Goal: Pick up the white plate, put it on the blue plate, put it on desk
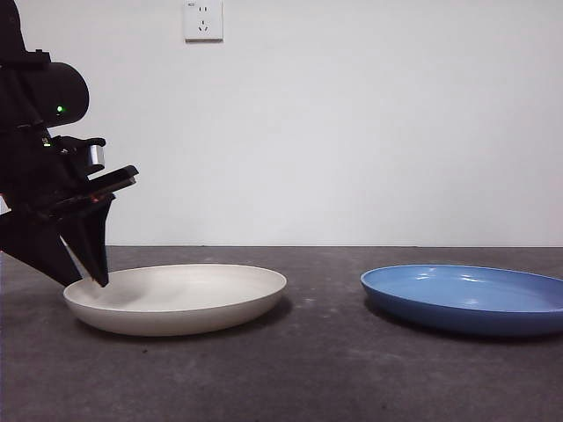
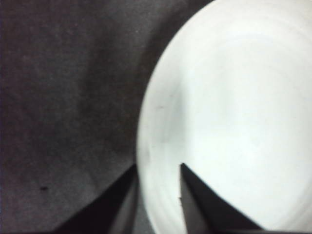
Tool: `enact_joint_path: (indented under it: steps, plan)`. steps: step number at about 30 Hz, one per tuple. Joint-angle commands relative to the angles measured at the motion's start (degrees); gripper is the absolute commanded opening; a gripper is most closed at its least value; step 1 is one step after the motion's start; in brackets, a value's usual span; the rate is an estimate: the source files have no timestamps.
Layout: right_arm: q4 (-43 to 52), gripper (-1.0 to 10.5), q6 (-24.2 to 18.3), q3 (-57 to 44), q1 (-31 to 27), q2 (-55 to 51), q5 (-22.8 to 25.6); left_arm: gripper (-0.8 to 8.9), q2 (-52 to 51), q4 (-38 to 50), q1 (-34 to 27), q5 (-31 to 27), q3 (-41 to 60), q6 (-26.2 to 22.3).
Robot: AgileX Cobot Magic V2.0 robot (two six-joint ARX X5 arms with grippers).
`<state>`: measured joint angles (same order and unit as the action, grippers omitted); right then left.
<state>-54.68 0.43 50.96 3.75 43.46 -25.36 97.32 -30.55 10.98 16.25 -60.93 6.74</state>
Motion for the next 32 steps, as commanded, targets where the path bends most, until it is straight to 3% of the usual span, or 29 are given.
enact_joint_path:
  steps: [1, 12, 21, 27, 32]
  plan:
    - [0.28, 4.1, 0.44, 1.07, 0.22, 0.24, -0.13, 0.08, 1.22, 0.33, 0.33, 0.02, -1.29, -0.22]
    - [0.26, 4.1, 0.44, 1.07, 0.22, 0.24, -0.13, 0.09, 0.39, 0.37, 0.33, 0.02, -1.4, 0.83]
    - [0.28, 4.1, 0.44, 1.07, 0.2, 0.24, -0.11, 0.09, -7.91, -2.43, 0.68, 2.29, -5.84, 3.19]
    - [0.55, 4.1, 0.94, 1.07, 0.2, 0.24, -0.11, 0.1, -9.75, -5.6, 4.79, 2.45, -12.61, 3.76]
    - [0.94, 4.1, 2.23, 1.6, 0.2, -1.03, 0.9, 0.1, -8.55, -1.16, 11.13, 2.45, -14.8, 6.91]
